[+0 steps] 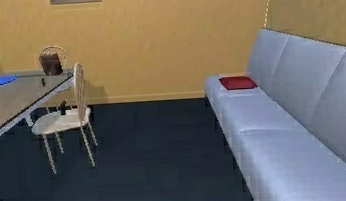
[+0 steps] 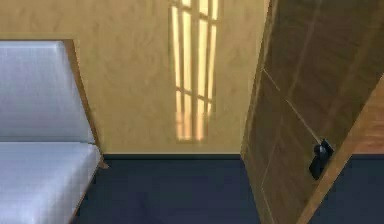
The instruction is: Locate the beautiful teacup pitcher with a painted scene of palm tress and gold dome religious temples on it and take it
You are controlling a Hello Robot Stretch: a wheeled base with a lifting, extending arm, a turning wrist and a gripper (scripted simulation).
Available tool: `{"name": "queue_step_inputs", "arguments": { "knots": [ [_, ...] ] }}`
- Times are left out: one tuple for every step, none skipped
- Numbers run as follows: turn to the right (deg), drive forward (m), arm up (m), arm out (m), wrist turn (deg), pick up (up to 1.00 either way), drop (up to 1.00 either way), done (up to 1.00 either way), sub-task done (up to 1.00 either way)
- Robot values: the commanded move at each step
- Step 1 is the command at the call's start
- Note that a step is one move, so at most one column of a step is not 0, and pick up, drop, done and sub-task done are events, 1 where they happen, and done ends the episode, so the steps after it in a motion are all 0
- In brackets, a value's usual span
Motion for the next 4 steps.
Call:
{"name": "queue_step_inputs", "arguments": {
  "knots": [
    [-45.0,0.00,0.00,0.00,0.0,0.00,0.00,0.00,0.00],
    [-45.0,0.00,0.00,0.00,0.0,0.00,0.00,0.00,0.00],
    [-45.0,0.00,0.00,0.00,0.0,0.00,0.00,0.00,0.00],
    [-42.0,0.00,0.00,0.00,0.0,0.00,0.00,0.00,0.00]
  ]
}}
